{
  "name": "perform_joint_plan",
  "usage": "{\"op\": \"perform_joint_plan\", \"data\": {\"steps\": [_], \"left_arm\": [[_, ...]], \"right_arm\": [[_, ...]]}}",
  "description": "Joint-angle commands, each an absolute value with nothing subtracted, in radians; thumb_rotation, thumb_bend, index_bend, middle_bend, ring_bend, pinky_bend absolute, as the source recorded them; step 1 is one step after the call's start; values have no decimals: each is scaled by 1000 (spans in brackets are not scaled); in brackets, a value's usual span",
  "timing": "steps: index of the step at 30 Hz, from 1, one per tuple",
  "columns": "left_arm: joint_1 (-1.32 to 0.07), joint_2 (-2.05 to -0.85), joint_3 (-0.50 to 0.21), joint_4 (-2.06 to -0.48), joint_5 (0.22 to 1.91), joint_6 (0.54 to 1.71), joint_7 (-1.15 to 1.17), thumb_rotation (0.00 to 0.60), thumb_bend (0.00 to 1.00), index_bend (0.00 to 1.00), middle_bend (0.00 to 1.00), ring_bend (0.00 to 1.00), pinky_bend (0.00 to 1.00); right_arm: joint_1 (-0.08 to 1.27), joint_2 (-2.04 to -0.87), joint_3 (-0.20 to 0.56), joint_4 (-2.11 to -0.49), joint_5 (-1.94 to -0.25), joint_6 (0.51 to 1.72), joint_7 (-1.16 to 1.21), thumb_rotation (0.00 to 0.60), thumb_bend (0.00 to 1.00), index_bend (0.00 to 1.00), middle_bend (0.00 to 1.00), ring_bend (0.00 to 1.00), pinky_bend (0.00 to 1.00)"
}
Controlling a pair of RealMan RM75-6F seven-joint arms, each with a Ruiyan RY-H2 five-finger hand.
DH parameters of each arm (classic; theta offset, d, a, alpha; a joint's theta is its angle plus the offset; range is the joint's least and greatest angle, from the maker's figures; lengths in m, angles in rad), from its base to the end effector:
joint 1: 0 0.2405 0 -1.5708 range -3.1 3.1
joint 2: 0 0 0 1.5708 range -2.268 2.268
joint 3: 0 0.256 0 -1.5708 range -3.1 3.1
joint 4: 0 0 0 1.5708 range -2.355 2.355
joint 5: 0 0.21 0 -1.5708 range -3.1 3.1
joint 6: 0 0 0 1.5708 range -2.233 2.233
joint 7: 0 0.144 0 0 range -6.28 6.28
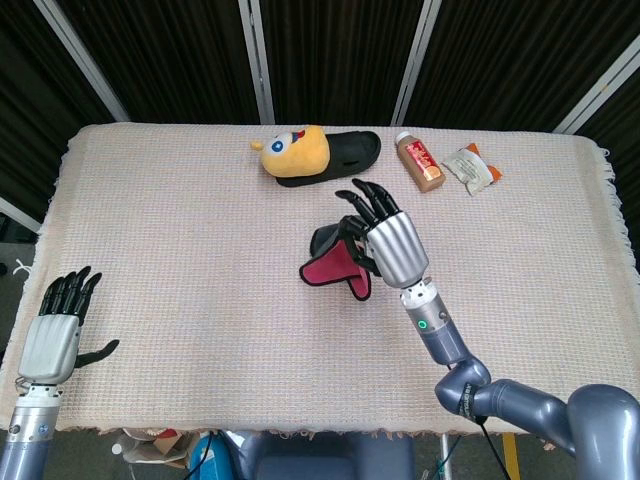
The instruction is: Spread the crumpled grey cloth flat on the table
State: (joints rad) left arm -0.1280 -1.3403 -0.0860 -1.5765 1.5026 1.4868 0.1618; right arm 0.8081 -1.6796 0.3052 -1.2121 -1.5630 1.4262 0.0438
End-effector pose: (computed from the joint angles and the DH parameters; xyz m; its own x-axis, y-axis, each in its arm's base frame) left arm -0.2821 0.1994 0.0974 0.3695 -0.0388 0.9284 0.9271 -0.0519 -0.3711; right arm -0.0748 -0.3688 0.0419 0.0334 0.2461 0.9687 -0.7518 -0.6324 0.1866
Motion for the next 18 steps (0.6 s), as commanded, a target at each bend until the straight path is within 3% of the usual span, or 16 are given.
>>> {"op": "perform_joint_plan", "data": {"steps": [1,18], "left_arm": [[-151,-1350,-107,-1597,1487,1465,183,600,0,0,0,0,0],[-342,-1501,-269,-1616,1335,1312,289,600,11,0,0,0,0]], "right_arm": [[828,-1632,345,-1280,-1531,1391,-6,600,568,658,263,138,188],[932,-1578,473,-1351,-1414,1274,-166,600,567,672,269,139,188]]}}
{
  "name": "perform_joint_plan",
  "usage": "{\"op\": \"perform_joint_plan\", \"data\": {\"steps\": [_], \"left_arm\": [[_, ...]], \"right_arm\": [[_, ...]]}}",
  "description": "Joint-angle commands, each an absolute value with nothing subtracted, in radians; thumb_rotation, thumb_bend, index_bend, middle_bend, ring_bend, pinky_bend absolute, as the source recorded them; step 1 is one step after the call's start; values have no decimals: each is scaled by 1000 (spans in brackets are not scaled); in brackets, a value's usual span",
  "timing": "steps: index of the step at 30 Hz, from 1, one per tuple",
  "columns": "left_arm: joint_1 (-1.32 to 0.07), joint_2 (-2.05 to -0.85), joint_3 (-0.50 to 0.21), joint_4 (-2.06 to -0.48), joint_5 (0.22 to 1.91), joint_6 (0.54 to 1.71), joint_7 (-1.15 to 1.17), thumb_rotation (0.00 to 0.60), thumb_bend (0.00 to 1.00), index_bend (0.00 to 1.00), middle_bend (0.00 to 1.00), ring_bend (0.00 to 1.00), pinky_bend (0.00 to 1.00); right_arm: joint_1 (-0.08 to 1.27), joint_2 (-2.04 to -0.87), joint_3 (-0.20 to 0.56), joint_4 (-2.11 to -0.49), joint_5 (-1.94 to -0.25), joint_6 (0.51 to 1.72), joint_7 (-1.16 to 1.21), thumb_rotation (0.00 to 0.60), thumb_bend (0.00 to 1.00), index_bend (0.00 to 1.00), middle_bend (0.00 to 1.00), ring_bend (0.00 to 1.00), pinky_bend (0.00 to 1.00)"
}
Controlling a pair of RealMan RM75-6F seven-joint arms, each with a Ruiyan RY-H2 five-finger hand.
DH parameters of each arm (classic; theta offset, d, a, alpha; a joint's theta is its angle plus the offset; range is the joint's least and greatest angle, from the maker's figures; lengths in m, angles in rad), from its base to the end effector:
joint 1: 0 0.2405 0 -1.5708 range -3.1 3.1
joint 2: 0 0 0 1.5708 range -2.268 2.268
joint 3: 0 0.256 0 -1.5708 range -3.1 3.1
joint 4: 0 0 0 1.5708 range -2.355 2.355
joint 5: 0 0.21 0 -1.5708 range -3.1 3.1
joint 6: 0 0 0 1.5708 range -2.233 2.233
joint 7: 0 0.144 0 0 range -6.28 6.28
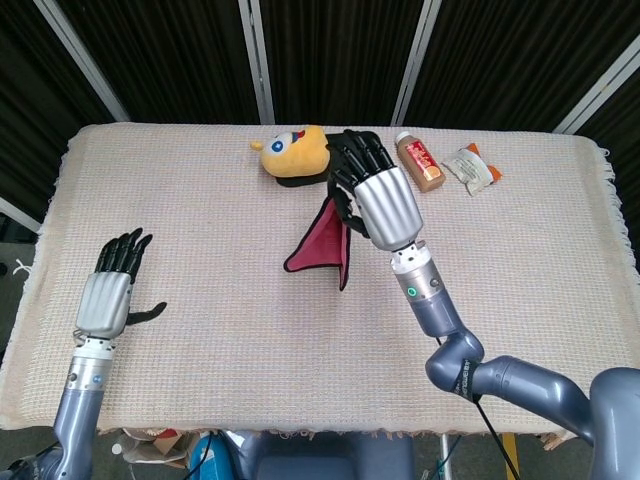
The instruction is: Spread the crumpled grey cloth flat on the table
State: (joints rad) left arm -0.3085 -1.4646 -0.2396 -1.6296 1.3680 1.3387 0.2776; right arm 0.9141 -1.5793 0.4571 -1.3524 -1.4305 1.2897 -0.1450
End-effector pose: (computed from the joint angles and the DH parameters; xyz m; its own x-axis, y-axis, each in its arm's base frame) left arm -0.2183 0.2704 0.0655 0.2710 -0.0452 0.9615 0.9544 -0.1173 -0.2745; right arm -0.0189 -0.3992 0.0830 0.0743 0.3217 0.9439 -0.7624 -0.5918 0.2617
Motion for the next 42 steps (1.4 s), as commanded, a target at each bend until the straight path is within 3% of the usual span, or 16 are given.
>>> {"op": "perform_joint_plan", "data": {"steps": [1,20,24,37,42], "left_arm": [[-355,-1515,-279,-1609,1321,1303,291,600,11,0,0,0,0],[-598,-1753,-438,-1464,1129,1158,302,600,1,9,0,0,0],[-636,-1786,-462,-1460,1075,1133,313,600,5,57,0,0,0],[-688,-1868,-460,-1393,990,1127,307,600,33,183,0,0,0],[-703,-1897,-458,-1350,985,1133,289,600,85,247,0,0,0]], "right_arm": [[937,-1578,477,-1350,-1409,1269,-172,600,567,672,269,139,188],[1008,-1641,486,-1344,-1363,1254,-295,600,567,672,270,139,188],[1024,-1656,495,-1359,-1354,1264,-326,600,567,673,271,139,188],[1088,-1694,562,-1343,-1263,1252,-422,600,568,682,276,139,188],[1102,-1705,569,-1337,-1245,1255,-427,600,567,682,276,138,188]]}}
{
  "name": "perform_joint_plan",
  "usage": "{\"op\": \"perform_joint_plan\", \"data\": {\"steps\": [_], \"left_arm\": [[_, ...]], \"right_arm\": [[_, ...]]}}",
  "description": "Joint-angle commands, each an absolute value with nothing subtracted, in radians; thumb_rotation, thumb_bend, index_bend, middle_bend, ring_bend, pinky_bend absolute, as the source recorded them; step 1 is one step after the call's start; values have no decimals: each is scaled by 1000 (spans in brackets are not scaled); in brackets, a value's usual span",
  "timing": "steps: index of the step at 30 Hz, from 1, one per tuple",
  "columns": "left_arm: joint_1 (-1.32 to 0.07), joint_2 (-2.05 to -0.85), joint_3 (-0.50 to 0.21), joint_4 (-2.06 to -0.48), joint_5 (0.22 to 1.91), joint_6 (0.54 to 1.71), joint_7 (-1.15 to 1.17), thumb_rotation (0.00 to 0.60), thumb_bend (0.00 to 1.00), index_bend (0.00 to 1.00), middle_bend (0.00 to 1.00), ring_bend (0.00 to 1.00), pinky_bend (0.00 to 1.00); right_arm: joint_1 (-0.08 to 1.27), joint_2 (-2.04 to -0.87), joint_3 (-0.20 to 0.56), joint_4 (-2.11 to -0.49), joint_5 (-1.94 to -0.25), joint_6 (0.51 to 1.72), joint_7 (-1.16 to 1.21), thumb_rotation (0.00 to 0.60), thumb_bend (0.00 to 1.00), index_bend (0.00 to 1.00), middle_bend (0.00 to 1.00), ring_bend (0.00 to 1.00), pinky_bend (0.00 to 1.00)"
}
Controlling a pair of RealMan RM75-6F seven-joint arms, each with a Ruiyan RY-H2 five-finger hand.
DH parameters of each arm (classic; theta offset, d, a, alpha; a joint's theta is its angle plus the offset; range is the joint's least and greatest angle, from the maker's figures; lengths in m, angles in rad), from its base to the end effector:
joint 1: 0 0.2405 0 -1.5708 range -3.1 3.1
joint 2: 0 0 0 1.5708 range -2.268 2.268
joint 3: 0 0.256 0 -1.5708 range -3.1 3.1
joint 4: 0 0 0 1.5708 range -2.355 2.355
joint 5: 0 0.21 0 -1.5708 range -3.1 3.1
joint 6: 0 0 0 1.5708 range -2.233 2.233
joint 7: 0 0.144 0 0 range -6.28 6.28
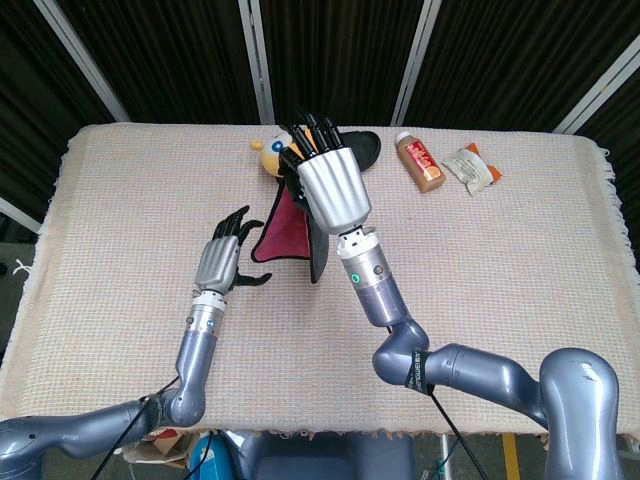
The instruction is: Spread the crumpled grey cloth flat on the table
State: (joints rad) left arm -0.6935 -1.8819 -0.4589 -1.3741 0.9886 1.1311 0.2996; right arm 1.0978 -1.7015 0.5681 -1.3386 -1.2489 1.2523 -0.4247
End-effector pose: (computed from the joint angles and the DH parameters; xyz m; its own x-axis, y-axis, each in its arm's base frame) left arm -0.1021 0.3569 -0.0448 -0.0414 0.1338 0.9901 0.9947 -0.0882 0.0535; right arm 0.0581 -0.4079 0.0641 0.1013 0.3688 0.9240 -0.7880 -0.5372 0.3008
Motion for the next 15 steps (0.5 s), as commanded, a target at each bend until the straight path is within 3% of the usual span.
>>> {"op": "perform_joint_plan", "data": {"steps": [1,9,15], "left_arm": [[-707,-1904,-458,-1336,984,1133,286,600,93,251,0,0,0],[-758,-1953,-458,-1217,1013,1133,272,600,235,415,4,0,0],[-770,-1972,-464,-1168,1018,1155,265,600,281,526,33,0,0]], "right_arm": [[1103,-1707,568,-1337,-1243,1255,-427,600,567,682,276,138,188],[1112,-1710,559,-1346,-1245,1266,-433,600,567,683,279,138,188],[1115,-1707,560,-1351,-1239,1270,-435,600,567,682,280,139,188]]}}
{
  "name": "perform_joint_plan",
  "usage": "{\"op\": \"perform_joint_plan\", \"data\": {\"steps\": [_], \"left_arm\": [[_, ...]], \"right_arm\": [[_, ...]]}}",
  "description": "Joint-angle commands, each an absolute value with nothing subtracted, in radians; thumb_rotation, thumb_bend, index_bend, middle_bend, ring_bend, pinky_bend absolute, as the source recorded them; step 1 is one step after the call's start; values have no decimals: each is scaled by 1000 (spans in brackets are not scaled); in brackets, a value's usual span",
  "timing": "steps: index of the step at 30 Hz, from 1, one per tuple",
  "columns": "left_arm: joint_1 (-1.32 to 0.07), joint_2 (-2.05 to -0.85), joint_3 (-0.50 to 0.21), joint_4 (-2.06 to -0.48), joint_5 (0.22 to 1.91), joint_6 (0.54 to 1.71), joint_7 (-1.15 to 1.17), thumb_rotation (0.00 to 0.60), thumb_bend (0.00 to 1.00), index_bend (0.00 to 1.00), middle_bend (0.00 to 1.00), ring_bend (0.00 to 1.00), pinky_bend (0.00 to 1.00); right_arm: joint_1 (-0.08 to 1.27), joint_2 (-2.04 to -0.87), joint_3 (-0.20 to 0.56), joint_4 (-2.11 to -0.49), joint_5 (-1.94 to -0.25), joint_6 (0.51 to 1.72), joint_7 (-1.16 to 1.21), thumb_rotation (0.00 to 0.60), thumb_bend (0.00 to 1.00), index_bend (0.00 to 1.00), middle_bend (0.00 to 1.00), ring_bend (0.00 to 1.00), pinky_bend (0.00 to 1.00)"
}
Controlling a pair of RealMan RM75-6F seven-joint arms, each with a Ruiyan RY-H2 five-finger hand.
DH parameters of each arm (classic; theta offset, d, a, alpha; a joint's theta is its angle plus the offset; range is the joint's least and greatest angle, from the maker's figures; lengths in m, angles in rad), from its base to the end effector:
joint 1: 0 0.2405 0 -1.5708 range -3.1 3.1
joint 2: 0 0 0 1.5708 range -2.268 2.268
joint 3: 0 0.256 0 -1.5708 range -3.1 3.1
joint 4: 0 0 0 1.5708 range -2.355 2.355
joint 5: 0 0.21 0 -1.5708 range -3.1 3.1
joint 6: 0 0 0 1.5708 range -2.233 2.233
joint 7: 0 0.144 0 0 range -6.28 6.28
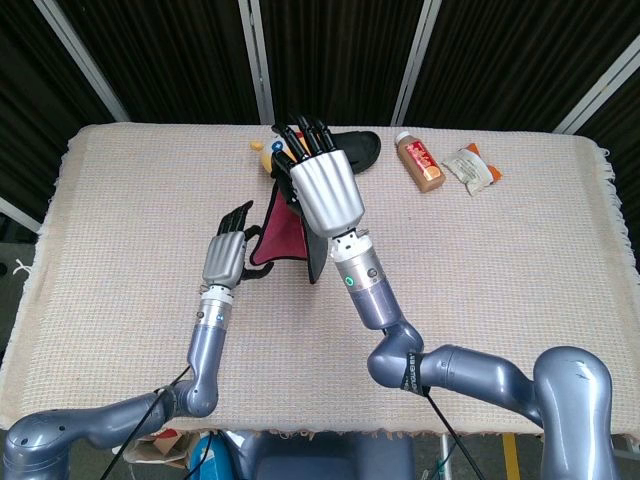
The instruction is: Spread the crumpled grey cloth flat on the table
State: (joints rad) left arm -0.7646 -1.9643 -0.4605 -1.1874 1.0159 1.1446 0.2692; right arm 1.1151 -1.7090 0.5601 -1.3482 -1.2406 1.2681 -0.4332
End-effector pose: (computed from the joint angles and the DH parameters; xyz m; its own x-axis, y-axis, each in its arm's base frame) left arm -0.1006 0.3729 -0.0606 0.0180 0.0796 0.9967 0.9950 -0.0996 -0.0100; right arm 0.0650 -0.4036 0.0612 0.0901 0.3667 0.9260 -0.7833 -0.5481 0.2933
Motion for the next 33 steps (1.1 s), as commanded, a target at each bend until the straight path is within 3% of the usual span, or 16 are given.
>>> {"op": "perform_joint_plan", "data": {"steps": [1,17,33], "left_arm": [[-770,-1974,-464,-1163,1020,1157,263,600,291,540,37,0,0],[-761,-1967,-449,-1137,1034,1175,228,600,466,654,70,0,0],[-762,-1854,-482,-1259,1066,1205,247,600,489,692,97,0,5]], "right_arm": [[1115,-1707,560,-1352,-1238,1271,-435,600,567,682,280,139,188],[1098,-1689,549,-1394,-1215,1297,-459,600,567,682,280,139,188],[1033,-1657,506,-1417,-1193,1320,-432,600,567,682,281,138,188]]}}
